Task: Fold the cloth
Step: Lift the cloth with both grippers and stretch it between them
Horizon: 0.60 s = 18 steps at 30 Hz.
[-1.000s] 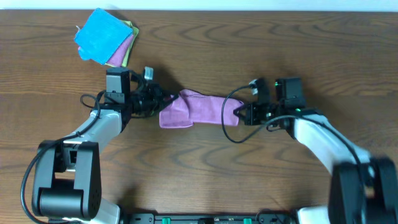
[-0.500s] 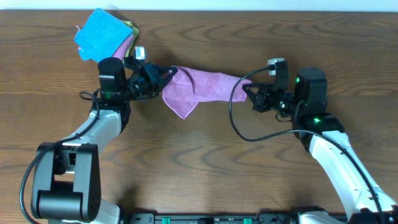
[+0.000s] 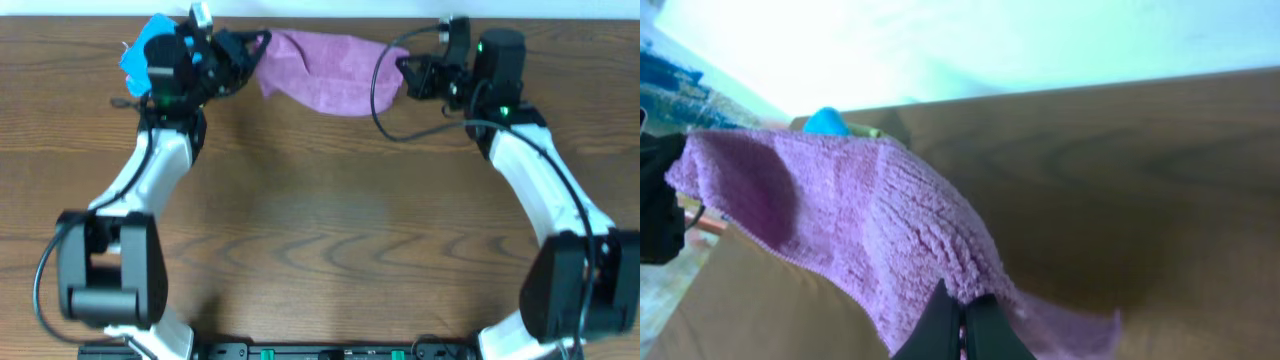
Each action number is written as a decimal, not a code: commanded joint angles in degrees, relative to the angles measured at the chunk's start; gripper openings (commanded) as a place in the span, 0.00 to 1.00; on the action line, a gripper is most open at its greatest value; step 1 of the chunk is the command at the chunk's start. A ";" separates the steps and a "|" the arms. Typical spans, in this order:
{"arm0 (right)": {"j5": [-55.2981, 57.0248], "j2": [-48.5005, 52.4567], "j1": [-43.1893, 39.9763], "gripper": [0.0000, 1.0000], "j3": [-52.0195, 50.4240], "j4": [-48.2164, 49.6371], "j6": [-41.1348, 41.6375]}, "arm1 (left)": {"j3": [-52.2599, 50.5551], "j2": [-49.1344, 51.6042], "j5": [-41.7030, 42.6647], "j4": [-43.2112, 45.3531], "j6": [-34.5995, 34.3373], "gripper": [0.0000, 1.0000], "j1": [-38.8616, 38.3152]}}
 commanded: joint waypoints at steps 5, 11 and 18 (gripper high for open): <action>0.04 8.35 -0.98 0.01 13.07 -3.23 -1.16 | 13.90 11.17 5.25 -0.42 3.32 0.06 0.57; -0.22 8.70 -2.95 0.02 15.91 -9.84 -3.13 | 15.72 11.76 12.57 -7.41 8.83 0.06 2.75; -2.60 8.68 -2.97 0.02 15.91 -27.21 -9.49 | 15.72 11.76 23.26 -21.33 18.18 0.06 4.24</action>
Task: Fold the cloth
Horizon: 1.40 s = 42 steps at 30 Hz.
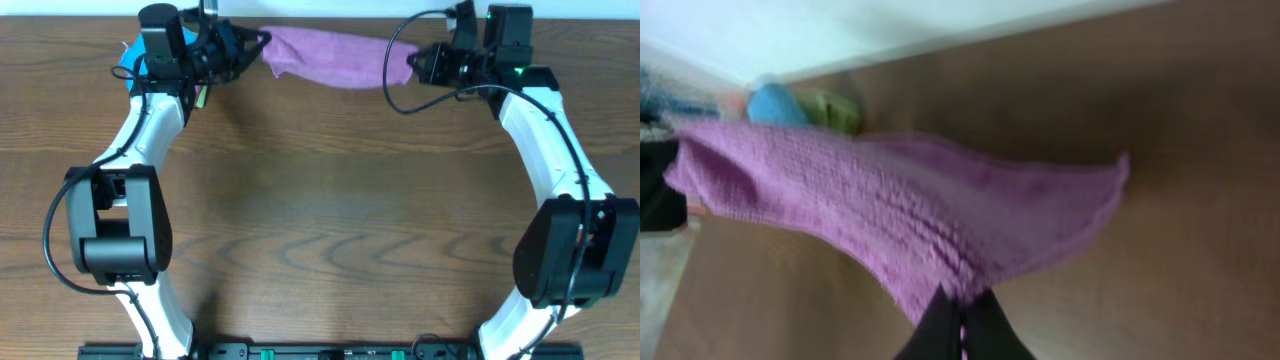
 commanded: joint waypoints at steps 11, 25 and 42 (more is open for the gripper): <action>-0.79 0.04 1.57 0.02 0.81 -24.98 -12.41 | 0.96 -0.20 10.75 -46.53 36.00 0.06 -0.94; 1.09 -0.46 2.16 0.02 -12.35 -30.88 -18.08 | -8.57 -0.20 5.07 -75.38 62.23 0.06 -2.62; 1.53 -9.77 2.14 0.01 -31.45 -16.33 -16.87 | -21.46 -2.82 5.62 -72.22 66.31 0.06 -3.19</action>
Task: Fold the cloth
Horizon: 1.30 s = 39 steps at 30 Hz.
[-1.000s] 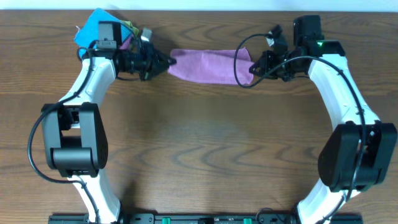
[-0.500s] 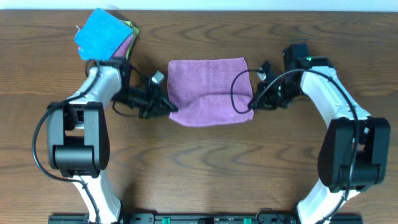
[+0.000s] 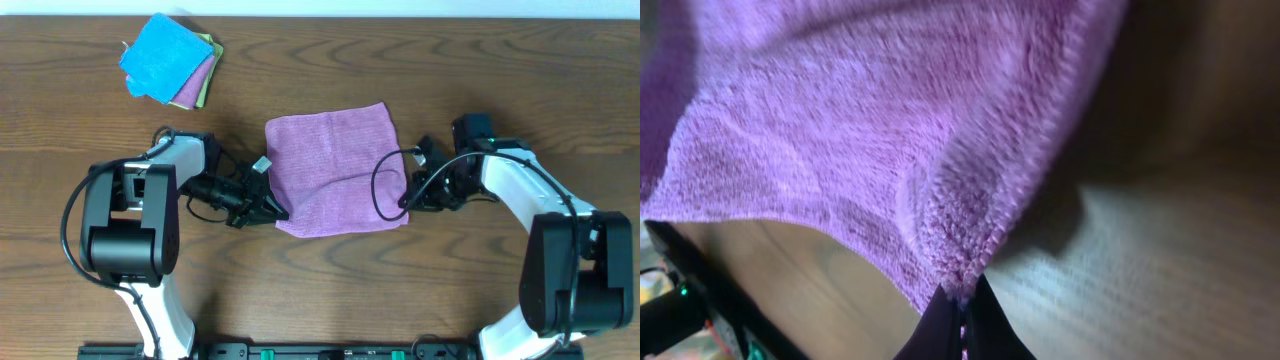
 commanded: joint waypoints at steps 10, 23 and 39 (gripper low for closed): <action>-0.28 -3.19 0.44 0.01 0.04 10.60 5.29 | -0.15 -12.63 -5.38 14.01 -15.80 0.06 2.73; 3.10 -3.19 1.20 0.01 0.26 32.54 14.47 | -0.17 -13.73 -16.17 34.64 -32.63 0.06 1.14; 11.13 2.84 3.50 0.02 2.51 44.13 15.74 | -0.15 -9.64 -25.09 52.24 -39.74 0.06 -1.18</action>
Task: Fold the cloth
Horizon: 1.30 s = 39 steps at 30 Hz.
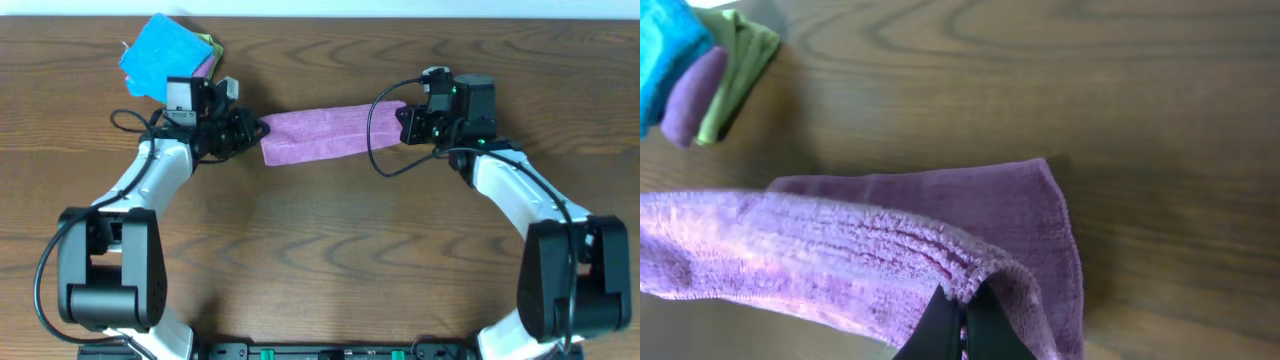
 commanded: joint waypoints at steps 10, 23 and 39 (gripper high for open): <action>3.28 11.08 0.48 0.02 8.00 0.81 0.07 | 0.17 8.68 -2.45 8.22 -3.08 0.06 -0.17; 7.72 16.79 2.91 0.03 13.09 0.57 -0.11 | 0.20 10.12 -7.19 10.86 -3.69 0.06 -0.22; 7.58 9.40 3.04 0.67 13.14 -6.03 0.17 | 1.40 9.25 -3.08 11.96 -3.50 0.75 1.88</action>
